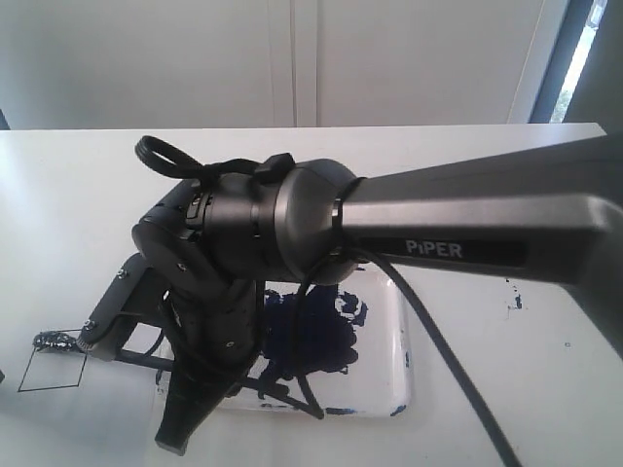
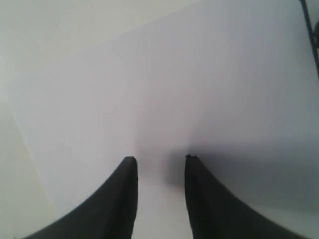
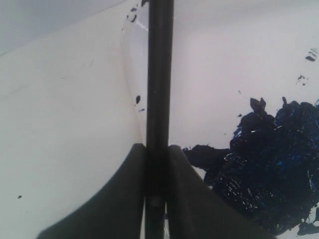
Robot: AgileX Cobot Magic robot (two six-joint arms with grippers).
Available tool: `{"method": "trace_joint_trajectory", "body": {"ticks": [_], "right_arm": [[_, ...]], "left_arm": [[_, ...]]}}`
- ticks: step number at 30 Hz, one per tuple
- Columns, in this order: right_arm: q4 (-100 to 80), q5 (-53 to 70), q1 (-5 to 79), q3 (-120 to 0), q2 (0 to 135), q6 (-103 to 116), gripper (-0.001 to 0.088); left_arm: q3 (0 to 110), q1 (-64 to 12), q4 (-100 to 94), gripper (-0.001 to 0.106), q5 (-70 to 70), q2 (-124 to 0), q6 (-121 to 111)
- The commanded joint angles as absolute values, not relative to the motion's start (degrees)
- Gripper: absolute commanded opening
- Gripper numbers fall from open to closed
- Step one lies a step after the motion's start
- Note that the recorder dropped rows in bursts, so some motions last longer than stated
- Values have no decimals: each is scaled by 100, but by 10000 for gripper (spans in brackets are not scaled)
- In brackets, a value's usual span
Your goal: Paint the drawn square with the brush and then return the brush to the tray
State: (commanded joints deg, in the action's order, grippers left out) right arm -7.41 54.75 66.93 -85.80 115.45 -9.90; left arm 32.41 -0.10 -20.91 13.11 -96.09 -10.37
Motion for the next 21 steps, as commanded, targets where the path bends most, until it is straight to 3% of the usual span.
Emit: {"method": "trace_joint_trajectory", "body": {"ticks": [12,21], "right_arm": [[-883,5573,6693,-8600,11545,-927,0],[-871,5861,6693,-8610,11545,-1057,0]], "left_arm": [[3241,-10,-2181,400,1275,-9609,-973],[3241,-10,-3519,400,913,-9609,-252]]}}
